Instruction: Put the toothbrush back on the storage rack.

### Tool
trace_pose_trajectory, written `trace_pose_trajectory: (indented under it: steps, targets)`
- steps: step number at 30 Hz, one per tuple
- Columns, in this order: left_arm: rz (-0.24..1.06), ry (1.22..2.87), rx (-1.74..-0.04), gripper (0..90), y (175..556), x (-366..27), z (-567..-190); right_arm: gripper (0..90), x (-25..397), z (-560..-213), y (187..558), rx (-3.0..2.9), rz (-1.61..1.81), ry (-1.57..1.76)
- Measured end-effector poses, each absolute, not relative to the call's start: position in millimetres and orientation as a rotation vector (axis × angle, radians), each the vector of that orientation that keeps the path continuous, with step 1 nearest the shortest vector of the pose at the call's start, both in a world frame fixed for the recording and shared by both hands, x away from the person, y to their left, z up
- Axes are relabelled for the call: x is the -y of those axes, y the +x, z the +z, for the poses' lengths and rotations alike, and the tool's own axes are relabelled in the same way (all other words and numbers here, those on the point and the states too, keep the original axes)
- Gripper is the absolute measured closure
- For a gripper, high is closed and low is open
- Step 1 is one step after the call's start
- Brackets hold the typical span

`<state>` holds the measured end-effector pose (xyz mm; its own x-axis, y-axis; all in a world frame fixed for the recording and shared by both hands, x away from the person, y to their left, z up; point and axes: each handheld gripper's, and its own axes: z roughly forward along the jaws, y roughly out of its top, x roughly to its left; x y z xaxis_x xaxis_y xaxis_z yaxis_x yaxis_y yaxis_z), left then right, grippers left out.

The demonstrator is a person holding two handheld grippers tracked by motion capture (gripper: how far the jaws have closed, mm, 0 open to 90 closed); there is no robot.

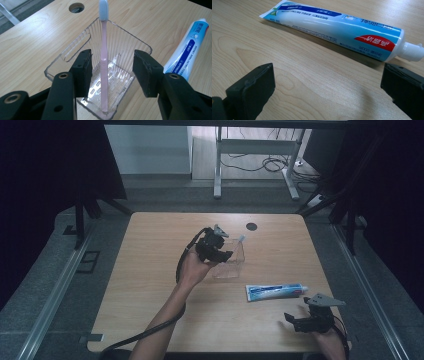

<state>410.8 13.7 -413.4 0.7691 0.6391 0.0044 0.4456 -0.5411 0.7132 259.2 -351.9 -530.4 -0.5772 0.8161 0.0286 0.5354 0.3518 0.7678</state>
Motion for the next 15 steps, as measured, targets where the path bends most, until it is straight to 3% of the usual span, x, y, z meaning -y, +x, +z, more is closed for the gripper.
trace_pose_trajectory:
  steps: [15]
  targets:
    - [0.354, 2.212, -0.786, 44.3, 397, -31, -417, 0.0, 351, -530, 259, -2.261, 1.076, 1.189]
